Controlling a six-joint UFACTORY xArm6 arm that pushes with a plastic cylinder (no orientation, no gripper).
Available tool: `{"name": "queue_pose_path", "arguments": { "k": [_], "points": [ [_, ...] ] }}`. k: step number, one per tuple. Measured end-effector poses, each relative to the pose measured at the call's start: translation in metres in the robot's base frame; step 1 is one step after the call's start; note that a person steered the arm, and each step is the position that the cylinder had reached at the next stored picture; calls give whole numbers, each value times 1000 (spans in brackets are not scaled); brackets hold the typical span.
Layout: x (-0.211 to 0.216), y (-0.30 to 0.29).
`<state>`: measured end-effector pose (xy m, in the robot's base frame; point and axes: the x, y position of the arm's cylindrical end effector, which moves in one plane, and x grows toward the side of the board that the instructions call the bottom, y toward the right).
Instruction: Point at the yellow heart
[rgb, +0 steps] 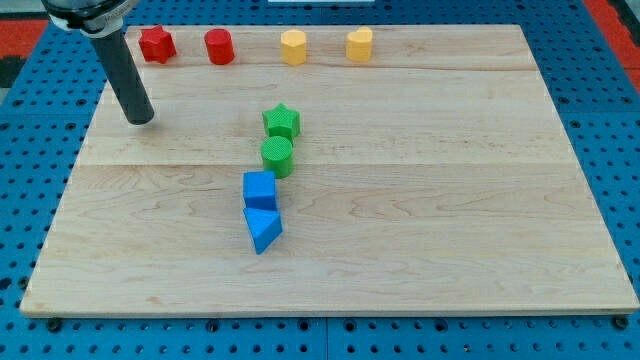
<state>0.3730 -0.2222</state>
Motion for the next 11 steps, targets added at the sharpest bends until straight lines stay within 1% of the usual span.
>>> {"name": "queue_pose_path", "arguments": {
  "k": [1,2,3,5,6,7,8,9,10,11],
  "points": [
    [-2,0],
    [-25,72],
    [-46,161],
    [-52,235],
    [-66,286],
    [-96,317],
    [-138,335],
    [-160,331],
    [-180,308],
    [-171,250]
  ]
}}
